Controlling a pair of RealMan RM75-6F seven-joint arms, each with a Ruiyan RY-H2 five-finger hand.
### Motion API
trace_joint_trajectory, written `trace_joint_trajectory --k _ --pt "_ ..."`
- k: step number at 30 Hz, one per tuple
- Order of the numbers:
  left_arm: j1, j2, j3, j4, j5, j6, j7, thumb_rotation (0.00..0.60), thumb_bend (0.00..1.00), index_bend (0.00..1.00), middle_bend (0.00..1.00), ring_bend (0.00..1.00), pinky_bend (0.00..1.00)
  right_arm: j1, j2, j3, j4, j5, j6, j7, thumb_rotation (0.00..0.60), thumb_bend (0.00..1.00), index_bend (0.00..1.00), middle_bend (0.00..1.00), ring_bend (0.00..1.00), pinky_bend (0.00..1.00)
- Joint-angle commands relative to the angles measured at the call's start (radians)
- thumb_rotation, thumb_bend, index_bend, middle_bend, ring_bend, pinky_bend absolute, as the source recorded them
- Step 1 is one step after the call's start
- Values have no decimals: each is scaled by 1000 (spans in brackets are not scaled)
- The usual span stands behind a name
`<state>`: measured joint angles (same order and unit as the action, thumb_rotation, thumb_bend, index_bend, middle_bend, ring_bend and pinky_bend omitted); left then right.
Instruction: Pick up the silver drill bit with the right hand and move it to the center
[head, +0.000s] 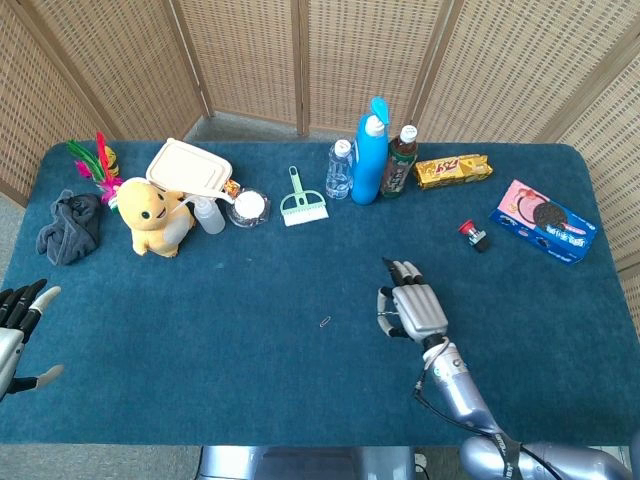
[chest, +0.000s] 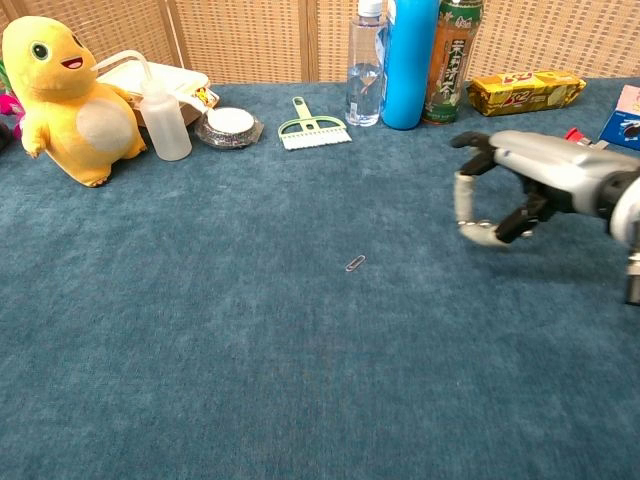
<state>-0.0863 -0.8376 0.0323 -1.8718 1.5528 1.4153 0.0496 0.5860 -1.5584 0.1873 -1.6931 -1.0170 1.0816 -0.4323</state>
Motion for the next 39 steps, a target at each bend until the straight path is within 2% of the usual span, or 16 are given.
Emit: trace_joint_trajectory --k 1,10,20,34,39 --pt "1 3 -1 1 0 3 -7 600 175 34 0 0 0 21 -29 17 -19 29 -16 -7 600 471 614 0 0 0" --pt "2 12 1 6 5 4 -37 600 175 34 0 0 0 72 -110 93 -42 129 -87 92 600 481 622 0 0 0" --pt "-2 16 1 15 8 -2 -58 600 175 34 0 0 0 95 -123 166 -64 129 -126 237 600 498 635 0 0 0" --pt "-3 19 2 15 9 -4 -69 600 175 34 0 0 0 134 -200 214 -30 142 -179 413 600 518 635 0 0 0" --pt "-2 24 1 18 7 -1 -86 600 175 34 0 0 0 160 -248 217 26 152 -188 442 600 520 640 0 0 0"
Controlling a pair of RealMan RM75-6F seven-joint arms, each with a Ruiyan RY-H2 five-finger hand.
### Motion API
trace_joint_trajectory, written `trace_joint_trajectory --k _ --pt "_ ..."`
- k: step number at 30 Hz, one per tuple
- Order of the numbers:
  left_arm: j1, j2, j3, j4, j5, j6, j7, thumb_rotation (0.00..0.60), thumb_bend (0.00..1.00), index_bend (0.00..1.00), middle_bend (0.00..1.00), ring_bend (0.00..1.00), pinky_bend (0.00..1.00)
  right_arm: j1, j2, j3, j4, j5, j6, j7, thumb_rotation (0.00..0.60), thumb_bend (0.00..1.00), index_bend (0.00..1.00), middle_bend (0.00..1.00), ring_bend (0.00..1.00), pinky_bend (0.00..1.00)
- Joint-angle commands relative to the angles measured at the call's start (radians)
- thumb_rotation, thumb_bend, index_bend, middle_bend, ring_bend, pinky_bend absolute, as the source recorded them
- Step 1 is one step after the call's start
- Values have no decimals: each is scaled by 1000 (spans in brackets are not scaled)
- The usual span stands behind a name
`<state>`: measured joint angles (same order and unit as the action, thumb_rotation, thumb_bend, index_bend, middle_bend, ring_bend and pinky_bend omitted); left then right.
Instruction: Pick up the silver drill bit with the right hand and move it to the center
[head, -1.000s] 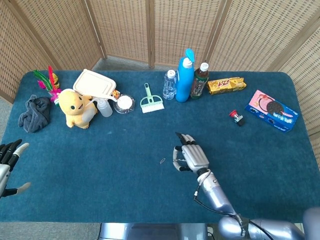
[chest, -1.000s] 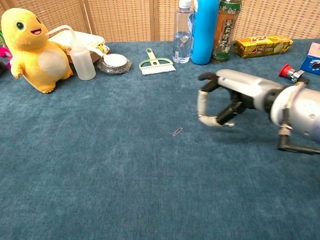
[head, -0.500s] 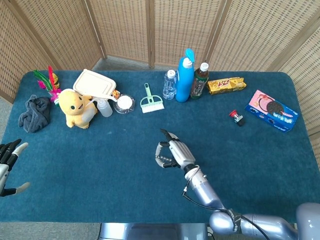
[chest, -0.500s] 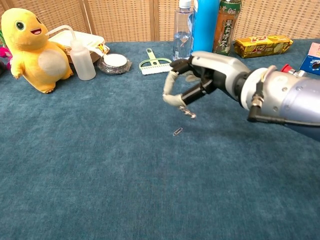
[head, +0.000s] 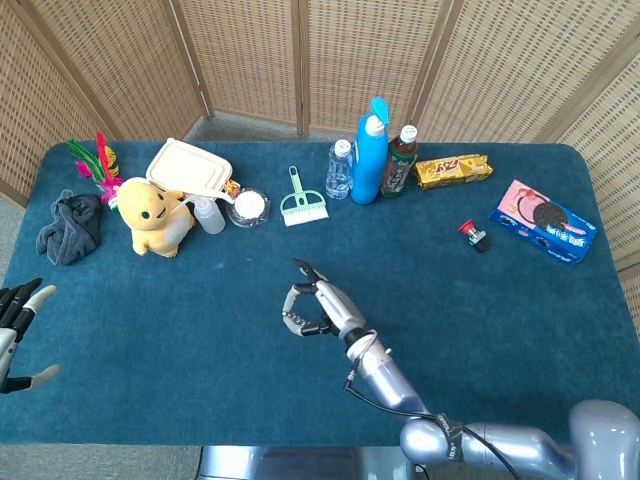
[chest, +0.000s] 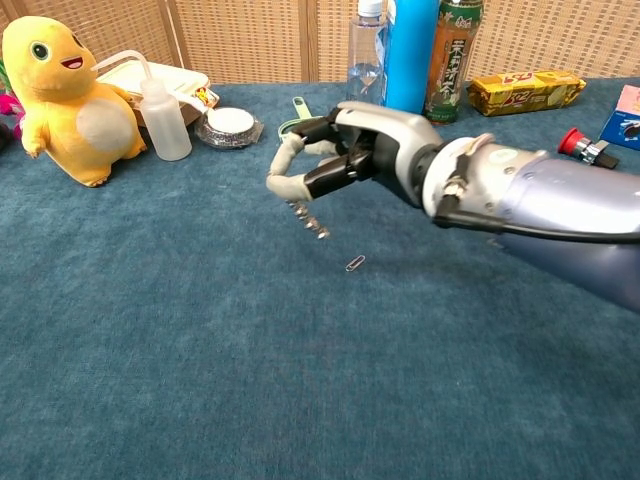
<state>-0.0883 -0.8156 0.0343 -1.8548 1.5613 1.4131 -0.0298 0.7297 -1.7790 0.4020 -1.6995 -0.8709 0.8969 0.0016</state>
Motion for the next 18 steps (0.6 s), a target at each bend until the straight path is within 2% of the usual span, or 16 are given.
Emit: trace_joint_trajectory --k 1,9,18 --pt "0 3 -1 2 -1 2 -10 600 175 34 0 0 0 20 -36 2 42 10 -3 11 600 524 645 0 0 0" --pt "-2 9 1 8 6 -2 -31 600 175 34 0 0 0 58 -99 15 122 19 -19 42 600 540 661 0 0 0" --pt "-3 11 3 12 10 -4 -42 600 175 34 0 0 0 69 -90 2 141 24 -26 28 600 546 666 0 0 0"
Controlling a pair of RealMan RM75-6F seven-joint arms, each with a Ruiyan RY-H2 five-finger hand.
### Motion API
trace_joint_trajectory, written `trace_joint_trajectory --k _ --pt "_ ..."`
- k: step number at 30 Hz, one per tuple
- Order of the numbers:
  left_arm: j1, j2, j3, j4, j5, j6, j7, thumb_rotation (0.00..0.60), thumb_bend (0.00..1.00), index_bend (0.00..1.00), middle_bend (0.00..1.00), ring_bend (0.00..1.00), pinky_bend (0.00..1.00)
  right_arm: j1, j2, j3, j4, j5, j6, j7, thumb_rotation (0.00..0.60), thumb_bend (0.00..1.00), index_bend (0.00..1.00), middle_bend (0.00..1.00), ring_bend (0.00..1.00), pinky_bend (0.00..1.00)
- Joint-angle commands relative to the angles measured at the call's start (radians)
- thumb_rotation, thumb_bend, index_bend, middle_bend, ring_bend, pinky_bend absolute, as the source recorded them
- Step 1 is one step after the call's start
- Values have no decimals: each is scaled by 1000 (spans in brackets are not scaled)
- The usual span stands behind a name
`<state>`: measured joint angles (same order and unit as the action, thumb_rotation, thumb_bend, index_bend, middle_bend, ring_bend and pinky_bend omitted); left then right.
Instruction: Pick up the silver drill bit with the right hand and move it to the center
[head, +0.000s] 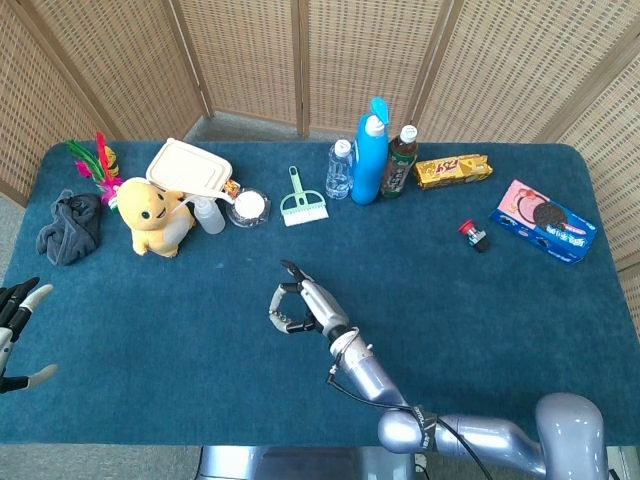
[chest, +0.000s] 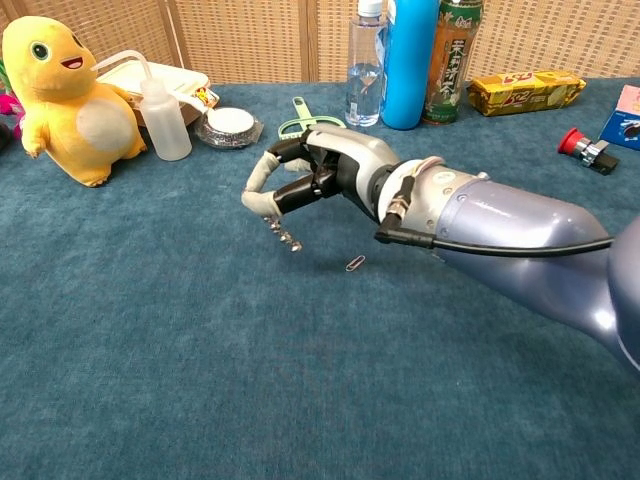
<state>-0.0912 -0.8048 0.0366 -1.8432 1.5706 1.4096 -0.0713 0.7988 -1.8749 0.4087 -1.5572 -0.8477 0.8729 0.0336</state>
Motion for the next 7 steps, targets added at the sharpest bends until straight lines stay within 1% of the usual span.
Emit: trace_joint_trajectory --k 1,7 --pt "-1 0 0 0 2 0 1 600 175 34 0 0 0 -2 12 -9 -3 2 -3 -5 600 546 666 0 0 0" --pt "-3 -4 2 -1 0 -7 9 600 175 34 0 0 0 -8 35 -16 -14 6 -10 2 600 546 668 0 0 0"
